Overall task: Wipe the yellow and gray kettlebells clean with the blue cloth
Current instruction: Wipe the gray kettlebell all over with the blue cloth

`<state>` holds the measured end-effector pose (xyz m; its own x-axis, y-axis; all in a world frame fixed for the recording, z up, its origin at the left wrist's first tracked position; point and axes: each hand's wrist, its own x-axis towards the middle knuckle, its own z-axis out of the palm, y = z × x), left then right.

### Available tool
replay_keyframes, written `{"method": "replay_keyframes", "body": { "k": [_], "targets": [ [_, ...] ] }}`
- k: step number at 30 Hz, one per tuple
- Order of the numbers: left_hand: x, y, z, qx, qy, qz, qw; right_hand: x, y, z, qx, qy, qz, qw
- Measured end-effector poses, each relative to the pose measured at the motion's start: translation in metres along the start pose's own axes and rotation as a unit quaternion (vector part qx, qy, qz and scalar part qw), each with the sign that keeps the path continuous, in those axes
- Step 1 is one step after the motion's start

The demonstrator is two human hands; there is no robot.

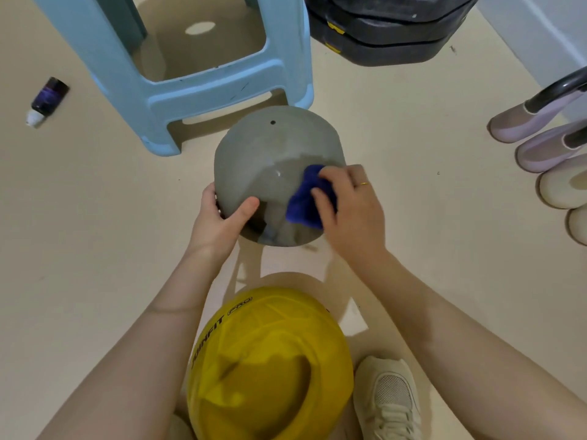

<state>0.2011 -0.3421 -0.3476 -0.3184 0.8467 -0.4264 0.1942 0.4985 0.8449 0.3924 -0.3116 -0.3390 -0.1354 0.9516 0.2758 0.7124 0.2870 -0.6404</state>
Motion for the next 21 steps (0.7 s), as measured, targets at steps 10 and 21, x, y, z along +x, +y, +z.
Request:
{"method": "replay_keyframes", "body": {
  "k": [10, 21],
  "targets": [
    [0.007, -0.006, 0.022, 0.055, 0.063, -0.012, 0.996, 0.056, 0.066, -0.021, 0.280, -0.025, 0.328, 0.902],
    [0.043, -0.013, -0.006, -0.038, 0.119, -0.066, 0.990, 0.098, 0.092, 0.015, 0.289, -0.379, 0.248, 0.844]
  ]
}}
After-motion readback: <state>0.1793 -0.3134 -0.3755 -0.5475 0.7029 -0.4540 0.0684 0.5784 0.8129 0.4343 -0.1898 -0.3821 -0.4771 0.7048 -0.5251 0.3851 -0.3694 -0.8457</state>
